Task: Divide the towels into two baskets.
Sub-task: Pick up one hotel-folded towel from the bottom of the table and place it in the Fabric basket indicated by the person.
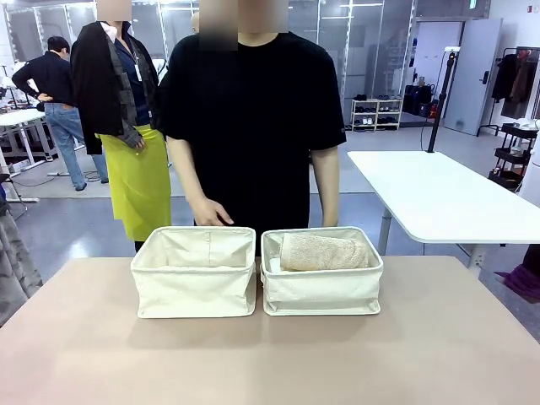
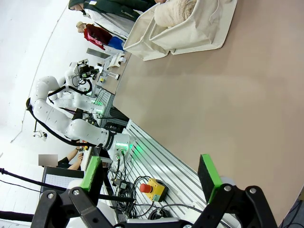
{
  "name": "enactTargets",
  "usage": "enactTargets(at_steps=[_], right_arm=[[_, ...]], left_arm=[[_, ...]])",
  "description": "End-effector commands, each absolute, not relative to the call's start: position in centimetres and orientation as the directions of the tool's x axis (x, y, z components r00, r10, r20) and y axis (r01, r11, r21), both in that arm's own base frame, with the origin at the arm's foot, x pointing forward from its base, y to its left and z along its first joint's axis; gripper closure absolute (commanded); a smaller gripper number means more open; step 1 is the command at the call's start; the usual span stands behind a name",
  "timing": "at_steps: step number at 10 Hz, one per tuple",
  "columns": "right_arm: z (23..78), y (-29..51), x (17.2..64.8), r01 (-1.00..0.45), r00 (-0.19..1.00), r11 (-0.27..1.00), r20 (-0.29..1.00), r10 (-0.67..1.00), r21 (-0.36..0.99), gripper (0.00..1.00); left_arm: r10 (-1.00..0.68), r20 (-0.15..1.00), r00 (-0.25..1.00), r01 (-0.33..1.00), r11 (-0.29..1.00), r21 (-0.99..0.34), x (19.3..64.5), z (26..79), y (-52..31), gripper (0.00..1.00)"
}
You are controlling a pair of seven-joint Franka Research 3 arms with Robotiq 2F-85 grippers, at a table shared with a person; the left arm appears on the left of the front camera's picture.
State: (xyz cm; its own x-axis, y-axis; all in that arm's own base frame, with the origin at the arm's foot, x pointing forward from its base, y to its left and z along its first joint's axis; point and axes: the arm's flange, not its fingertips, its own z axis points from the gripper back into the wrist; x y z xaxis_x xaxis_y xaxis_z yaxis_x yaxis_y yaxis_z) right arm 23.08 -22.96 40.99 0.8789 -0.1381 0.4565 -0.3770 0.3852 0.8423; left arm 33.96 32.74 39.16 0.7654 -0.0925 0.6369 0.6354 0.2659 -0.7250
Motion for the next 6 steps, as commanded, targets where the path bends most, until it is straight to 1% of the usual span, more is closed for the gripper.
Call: enactTargets(at_steps=[1, 6], right_arm=[[41.23, -22.86, 22.86, -0.388, 0.873, 0.383, 0.468, -0.140, 0.838, 0.00], [41.23, -22.86, 22.86, -0.388, 0.873, 0.383, 0.468, -0.140, 0.838, 0.00]], left_arm=[[-0.100, 0.626, 0.773, 0.626, 0.280, -0.728, 33.40, 39.40, 32.97, 0.00], [-0.100, 0.626, 0.773, 0.626, 0.280, -0.728, 33.40, 39.40, 32.97, 0.00]])
